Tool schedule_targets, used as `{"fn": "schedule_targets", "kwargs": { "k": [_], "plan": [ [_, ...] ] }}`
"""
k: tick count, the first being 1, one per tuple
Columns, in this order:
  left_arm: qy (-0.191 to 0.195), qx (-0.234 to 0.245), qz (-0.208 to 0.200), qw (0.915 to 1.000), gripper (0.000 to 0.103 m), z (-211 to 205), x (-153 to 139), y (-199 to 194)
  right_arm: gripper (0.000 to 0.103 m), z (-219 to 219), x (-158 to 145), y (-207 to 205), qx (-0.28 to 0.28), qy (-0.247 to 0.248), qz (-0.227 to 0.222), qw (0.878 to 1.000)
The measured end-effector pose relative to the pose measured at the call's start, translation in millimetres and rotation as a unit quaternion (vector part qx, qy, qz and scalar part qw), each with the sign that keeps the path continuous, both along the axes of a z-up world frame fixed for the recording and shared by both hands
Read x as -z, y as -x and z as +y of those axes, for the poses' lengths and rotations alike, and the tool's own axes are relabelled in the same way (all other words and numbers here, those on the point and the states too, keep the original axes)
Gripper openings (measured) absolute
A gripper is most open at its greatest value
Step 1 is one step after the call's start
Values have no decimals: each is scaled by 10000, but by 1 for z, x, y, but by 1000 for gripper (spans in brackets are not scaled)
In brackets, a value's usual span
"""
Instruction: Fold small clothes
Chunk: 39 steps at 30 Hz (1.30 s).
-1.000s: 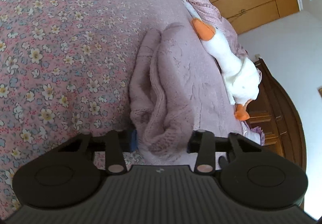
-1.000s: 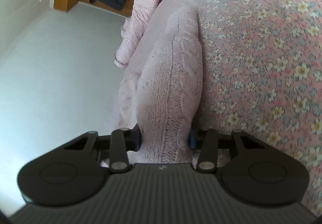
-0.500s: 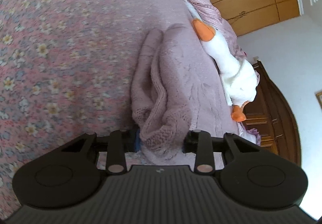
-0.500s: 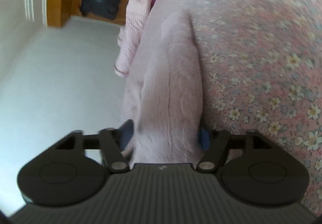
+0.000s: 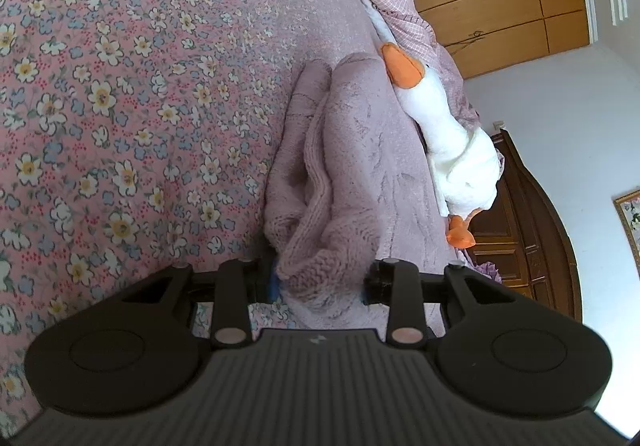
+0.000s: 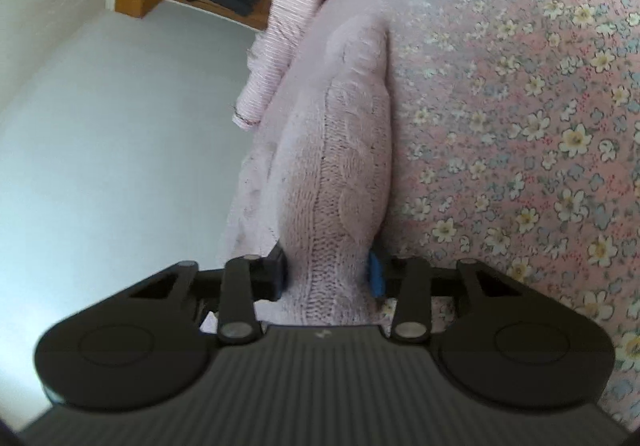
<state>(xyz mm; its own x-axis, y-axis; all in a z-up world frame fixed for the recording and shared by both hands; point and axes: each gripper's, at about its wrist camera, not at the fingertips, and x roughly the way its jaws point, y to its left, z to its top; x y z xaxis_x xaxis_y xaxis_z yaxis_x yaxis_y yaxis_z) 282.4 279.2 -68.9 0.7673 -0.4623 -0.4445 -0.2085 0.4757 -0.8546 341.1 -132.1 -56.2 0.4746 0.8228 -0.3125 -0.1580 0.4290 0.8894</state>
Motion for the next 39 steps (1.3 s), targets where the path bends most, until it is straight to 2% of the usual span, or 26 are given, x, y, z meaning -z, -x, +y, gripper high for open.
{"fn": "schedule_targets", "kwargs": {
  "k": [2, 5, 10, 17, 21, 25, 27, 31, 33, 35, 37, 39],
  "plan": [
    [91, -23, 30, 10000, 38, -1, -4, 3, 37, -2, 0, 3, 121, -107, 25, 9999],
    [240, -24, -150, 9996, 37, -6, -20, 6, 35, -12, -6, 10, 268, -398, 104, 9988],
    [451, 1, -414, 9981, 36, -15, -51, 16, 34, -21, -46, 7, 224, -593, -127, 9979],
    [574, 40, -754, 9955, 36, -43, -89, 18, 34, -50, -92, 9, 262, -246, -299, 9989],
    [606, 62, -882, 9942, 36, -59, -104, -7, 34, -64, -116, -8, 366, -16, -421, 9984],
    [676, 94, -1048, 9922, 36, -73, -125, -57, 34, -77, -140, -46, 557, -90, -540, 9969],
    [675, 111, -1235, 9900, 36, -79, -142, -88, 34, -82, -151, -68, 655, -158, -706, 9952],
    [435, 238, -1700, 9842, 36, -98, -171, -137, 34, -97, -170, -110, 826, -346, -1197, 9888],
    [288, 328, -1827, 9822, 36, -110, -169, -148, 34, -106, -164, -121, 899, -457, -1264, 9868],
    [158, 382, -1791, 9830, 36, -124, -155, -152, 34, -114, -151, -128, 970, -473, -1218, 9867],
    [142, 403, -1562, 9868, 36, -139, -125, -148, 34, -123, -128, -129, 1001, -414, -1052, 9885],
    [314, 324, -1174, 9921, 36, -149, -83, -135, 34, -132, -97, -118, 998, -277, -714, 9921]
  ]
}}
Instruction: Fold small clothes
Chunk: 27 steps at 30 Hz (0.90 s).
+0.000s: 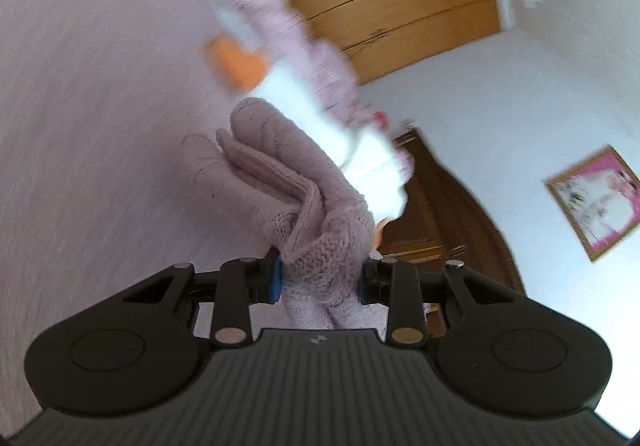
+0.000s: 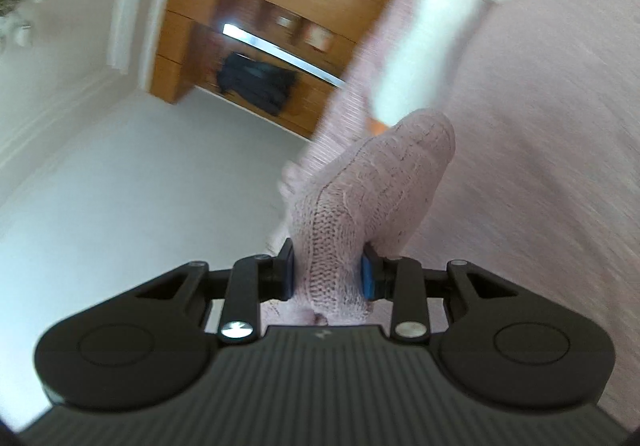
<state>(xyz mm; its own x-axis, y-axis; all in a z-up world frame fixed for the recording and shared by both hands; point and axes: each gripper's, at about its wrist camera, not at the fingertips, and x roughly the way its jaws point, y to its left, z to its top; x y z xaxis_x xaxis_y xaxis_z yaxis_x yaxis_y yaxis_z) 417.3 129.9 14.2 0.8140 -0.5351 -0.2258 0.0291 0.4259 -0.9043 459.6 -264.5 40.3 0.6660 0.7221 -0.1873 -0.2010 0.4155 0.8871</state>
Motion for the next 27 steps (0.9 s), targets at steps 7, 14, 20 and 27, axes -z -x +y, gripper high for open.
{"fn": "schedule_targets", "kwargs": {
  "k": [7, 14, 20, 27],
  "plan": [
    [327, -268, 679, 9968, 35, -25, 81, 65, 28, -36, 107, 70, 139, -238, 1222, 9921],
    [171, -366, 754, 9963, 34, -31, 79, 92, 27, -32, 100, 88, 77, -198, 1118, 9935],
    [-52, -227, 767, 9968, 34, -34, 68, 125, 26, -48, 100, 112, -37, -198, 1141, 9933],
    [-185, -209, 787, 9965, 34, -44, 73, 175, 26, -60, 104, 147, -45, -209, 1252, 9919]
  ]
}}
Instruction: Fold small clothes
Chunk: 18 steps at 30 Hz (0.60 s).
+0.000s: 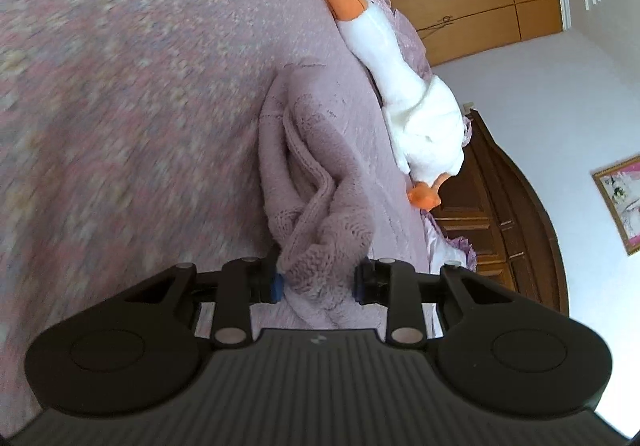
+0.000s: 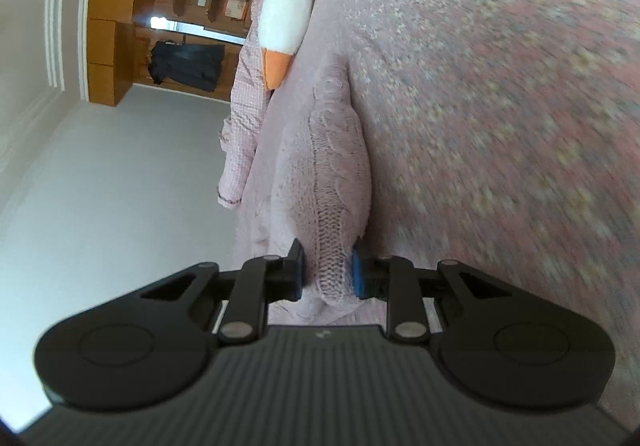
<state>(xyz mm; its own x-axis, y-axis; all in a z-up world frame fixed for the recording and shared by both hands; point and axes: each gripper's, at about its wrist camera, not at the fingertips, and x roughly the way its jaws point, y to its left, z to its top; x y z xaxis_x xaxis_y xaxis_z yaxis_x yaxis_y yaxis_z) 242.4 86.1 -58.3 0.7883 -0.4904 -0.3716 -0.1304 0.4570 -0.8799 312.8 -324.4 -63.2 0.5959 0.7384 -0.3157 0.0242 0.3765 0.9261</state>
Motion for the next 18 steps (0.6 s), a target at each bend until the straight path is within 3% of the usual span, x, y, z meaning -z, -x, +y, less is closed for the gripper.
{"fn": "schedule_targets", "kwargs": {
  "k": [10, 18],
  "plan": [
    [-299, 29, -35, 9995, 35, -11, 6, 54, 26, -13, 5, 48, -105, 217, -40, 9997],
    [-439, 69, -91, 9990, 36, -11, 13, 72, 27, -14, 9, 52, -72, 161, -46, 9998]
  ]
}}
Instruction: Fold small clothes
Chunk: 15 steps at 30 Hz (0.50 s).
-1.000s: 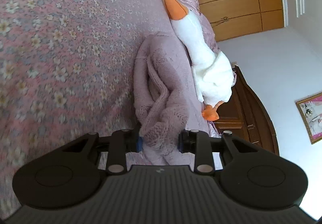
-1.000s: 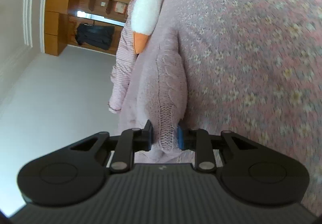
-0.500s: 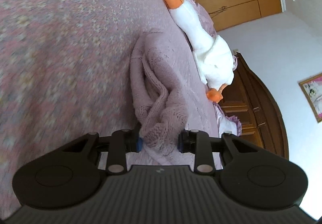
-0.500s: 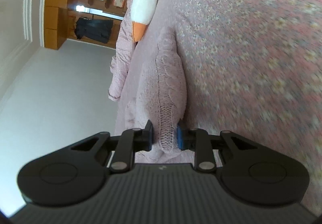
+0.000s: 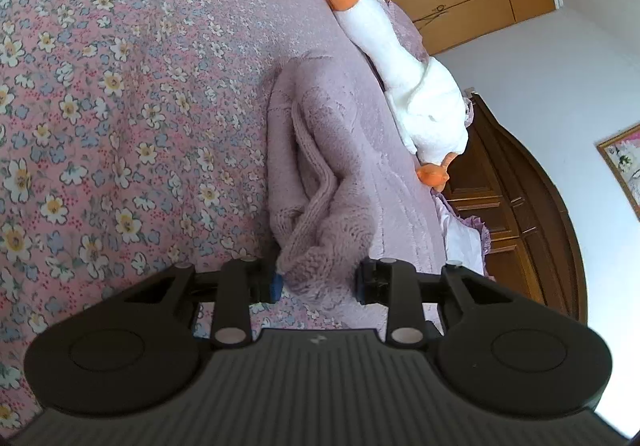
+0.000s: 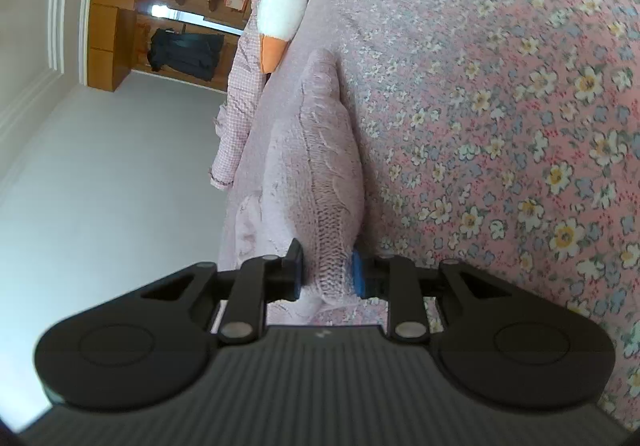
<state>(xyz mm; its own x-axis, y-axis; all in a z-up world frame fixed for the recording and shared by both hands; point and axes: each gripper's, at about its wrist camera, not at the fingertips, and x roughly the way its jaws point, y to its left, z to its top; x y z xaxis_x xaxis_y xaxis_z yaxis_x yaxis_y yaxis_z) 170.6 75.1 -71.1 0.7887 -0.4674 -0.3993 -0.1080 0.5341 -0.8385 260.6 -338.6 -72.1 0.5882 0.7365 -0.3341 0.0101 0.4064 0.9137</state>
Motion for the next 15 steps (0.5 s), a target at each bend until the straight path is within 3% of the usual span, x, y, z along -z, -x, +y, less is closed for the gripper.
{"fn": "schedule_targets", "kwargs": {
  "k": [7, 11, 15],
  "plan": [
    [-119, -1, -26, 9999, 36, -7, -3, -7, 29, 2, -2, 1, -10, 85, -28, 10000],
    [-203, -28, -24, 9998, 49, -9, -4, -5, 30, 7, -7, 3, -112, 395, -145, 9991],
    [-640, 131, -126, 9978, 58, -17, -12, 6, 30, 9, -11, 10, -147, 670, -224, 9974]
  ]
}}
